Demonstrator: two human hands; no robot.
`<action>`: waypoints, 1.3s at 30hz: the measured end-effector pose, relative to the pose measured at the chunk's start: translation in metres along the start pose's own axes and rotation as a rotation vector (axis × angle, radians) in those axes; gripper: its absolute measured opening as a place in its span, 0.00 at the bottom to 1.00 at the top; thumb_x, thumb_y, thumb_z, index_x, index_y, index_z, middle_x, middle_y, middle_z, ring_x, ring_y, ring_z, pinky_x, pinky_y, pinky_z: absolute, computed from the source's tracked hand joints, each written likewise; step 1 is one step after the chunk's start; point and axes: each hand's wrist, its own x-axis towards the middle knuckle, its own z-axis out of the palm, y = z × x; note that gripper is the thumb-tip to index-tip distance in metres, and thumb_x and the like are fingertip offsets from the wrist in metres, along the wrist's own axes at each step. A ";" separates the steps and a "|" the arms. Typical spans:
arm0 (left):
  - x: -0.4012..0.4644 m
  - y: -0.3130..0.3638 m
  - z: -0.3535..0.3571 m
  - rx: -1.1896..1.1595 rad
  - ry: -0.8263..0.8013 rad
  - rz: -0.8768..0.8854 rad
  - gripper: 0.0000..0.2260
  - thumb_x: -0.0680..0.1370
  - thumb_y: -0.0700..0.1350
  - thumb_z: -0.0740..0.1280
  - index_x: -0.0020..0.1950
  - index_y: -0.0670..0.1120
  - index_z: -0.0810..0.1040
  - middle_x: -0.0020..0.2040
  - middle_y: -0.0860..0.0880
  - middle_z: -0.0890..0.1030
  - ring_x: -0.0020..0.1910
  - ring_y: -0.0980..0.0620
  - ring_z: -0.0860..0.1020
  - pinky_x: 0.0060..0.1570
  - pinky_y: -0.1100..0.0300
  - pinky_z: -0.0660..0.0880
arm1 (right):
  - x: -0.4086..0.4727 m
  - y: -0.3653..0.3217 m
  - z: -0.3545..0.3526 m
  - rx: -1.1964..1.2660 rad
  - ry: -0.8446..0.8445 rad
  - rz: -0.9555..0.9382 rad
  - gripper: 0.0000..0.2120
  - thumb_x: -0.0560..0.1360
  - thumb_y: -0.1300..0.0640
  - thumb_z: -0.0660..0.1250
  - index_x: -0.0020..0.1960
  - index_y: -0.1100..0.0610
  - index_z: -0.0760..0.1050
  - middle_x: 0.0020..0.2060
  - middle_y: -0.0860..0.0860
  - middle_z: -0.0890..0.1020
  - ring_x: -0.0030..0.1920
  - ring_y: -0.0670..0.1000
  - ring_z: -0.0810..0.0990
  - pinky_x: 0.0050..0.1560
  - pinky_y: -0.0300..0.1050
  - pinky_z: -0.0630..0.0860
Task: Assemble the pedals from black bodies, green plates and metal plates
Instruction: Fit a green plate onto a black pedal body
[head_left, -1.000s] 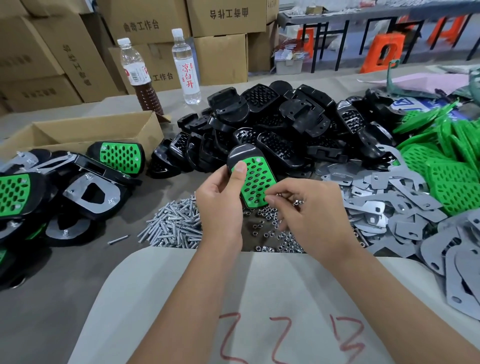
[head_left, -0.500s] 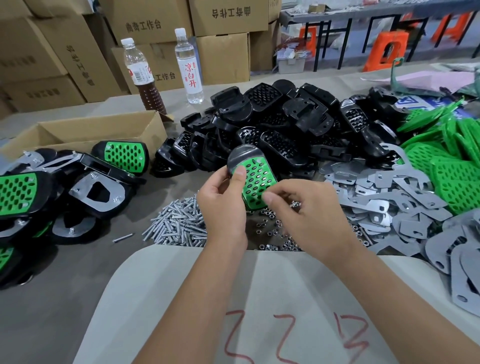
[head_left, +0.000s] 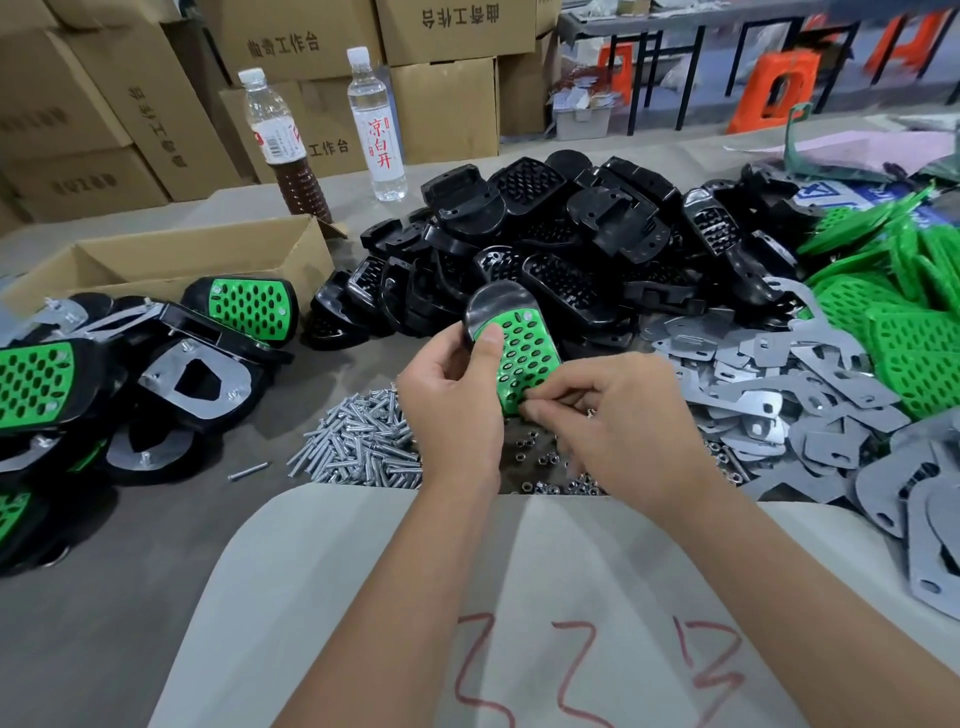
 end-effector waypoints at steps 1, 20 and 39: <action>0.000 0.000 0.000 -0.009 -0.003 -0.007 0.11 0.80 0.40 0.72 0.42 0.53 0.87 0.40 0.52 0.87 0.40 0.56 0.83 0.39 0.61 0.80 | 0.001 0.001 -0.003 0.131 -0.029 0.106 0.08 0.74 0.65 0.77 0.38 0.55 0.86 0.27 0.52 0.83 0.22 0.48 0.79 0.25 0.38 0.75; -0.001 0.010 0.003 -0.235 -0.023 -0.192 0.06 0.81 0.38 0.71 0.44 0.41 0.82 0.43 0.41 0.81 0.46 0.42 0.79 0.50 0.40 0.76 | 0.003 0.008 -0.006 0.370 0.109 0.344 0.22 0.67 0.51 0.85 0.50 0.56 0.76 0.35 0.53 0.83 0.26 0.50 0.73 0.22 0.40 0.69; -0.017 0.012 0.014 -0.014 -0.155 -0.061 0.11 0.80 0.51 0.67 0.60 0.50 0.81 0.52 0.54 0.86 0.57 0.52 0.84 0.59 0.56 0.81 | -0.003 -0.006 0.004 -0.187 0.275 -0.049 0.17 0.70 0.64 0.78 0.52 0.55 0.74 0.32 0.43 0.75 0.31 0.48 0.76 0.32 0.39 0.71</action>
